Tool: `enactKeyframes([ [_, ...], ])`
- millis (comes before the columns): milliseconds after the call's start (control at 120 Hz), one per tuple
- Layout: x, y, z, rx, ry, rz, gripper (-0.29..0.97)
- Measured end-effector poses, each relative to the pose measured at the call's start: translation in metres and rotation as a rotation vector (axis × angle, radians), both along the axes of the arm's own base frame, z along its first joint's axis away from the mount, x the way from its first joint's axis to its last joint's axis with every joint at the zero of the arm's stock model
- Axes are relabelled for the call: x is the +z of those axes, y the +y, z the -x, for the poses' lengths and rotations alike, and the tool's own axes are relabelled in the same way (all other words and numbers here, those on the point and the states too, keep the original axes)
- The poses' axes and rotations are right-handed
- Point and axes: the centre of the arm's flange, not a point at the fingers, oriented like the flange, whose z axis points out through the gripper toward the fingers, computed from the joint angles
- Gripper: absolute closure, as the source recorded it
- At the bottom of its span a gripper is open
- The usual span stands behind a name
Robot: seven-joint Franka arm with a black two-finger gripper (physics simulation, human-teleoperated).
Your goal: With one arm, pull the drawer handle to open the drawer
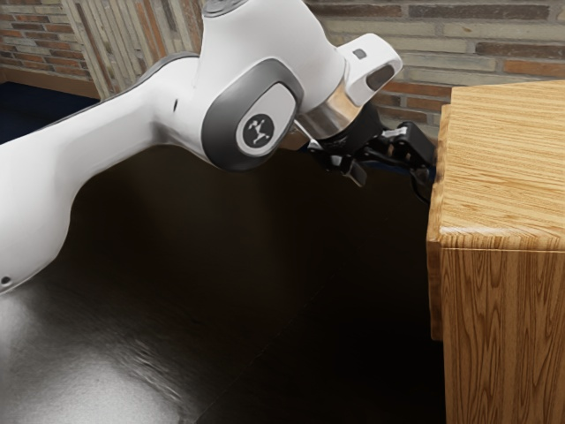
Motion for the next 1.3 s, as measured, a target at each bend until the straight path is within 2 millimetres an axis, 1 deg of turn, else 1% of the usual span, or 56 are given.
enactKeyframes([
  [100,0.006,0.007,0.002,0.009,-0.011,0.001,0.0],
  [158,0.005,0.008,0.003,0.011,-0.009,0.0,0.0],
  [233,0.003,0.016,0.002,0.022,-0.005,-0.002,0.0],
  [375,0.002,0.019,0.003,0.026,-0.003,-0.005,0.0],
  [525,0.001,0.03,0.009,0.042,0.004,-0.008,0.0],
  [842,0.009,0.054,0.026,0.079,-0.001,-0.015,0.0],
  [1092,0.002,0.06,0.029,0.088,0.012,-0.02,0.0],
  [1300,0.003,0.063,0.035,0.094,0.009,-0.022,0.0],
])
